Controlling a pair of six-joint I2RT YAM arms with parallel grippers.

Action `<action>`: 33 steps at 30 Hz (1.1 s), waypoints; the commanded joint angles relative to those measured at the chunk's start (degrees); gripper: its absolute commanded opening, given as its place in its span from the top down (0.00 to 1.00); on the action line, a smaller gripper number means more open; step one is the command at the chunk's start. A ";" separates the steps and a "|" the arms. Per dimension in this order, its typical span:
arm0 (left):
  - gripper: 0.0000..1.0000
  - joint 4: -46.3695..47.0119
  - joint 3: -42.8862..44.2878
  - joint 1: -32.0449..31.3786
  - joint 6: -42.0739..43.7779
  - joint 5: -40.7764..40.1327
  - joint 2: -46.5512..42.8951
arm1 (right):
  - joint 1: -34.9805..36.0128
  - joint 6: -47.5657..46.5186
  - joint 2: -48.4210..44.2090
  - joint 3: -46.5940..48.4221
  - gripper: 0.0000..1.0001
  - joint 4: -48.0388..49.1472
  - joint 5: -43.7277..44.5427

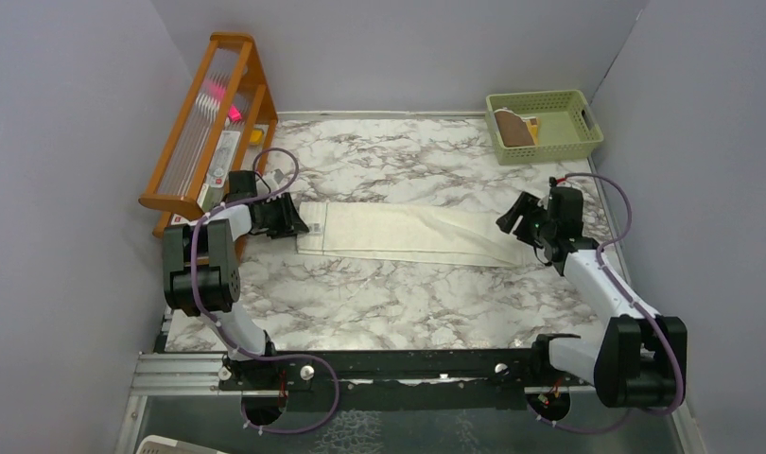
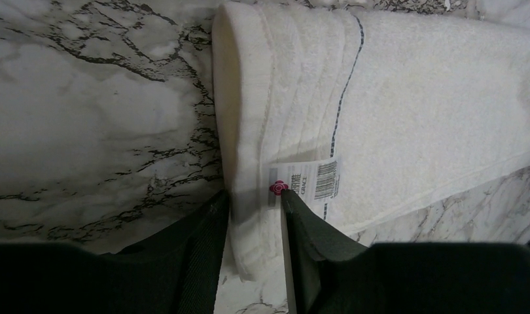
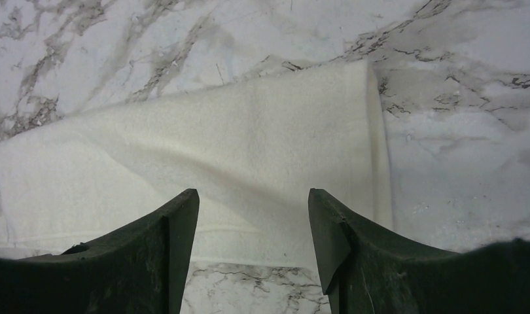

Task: Roll the towels
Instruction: Fold the towel at the center of the board.

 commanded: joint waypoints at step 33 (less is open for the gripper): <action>1.00 -4.31 2.13 0.19 2.84 -3.64 3.82 | -0.32 2.97 13.01 4.69 0.45 -8.33 15.96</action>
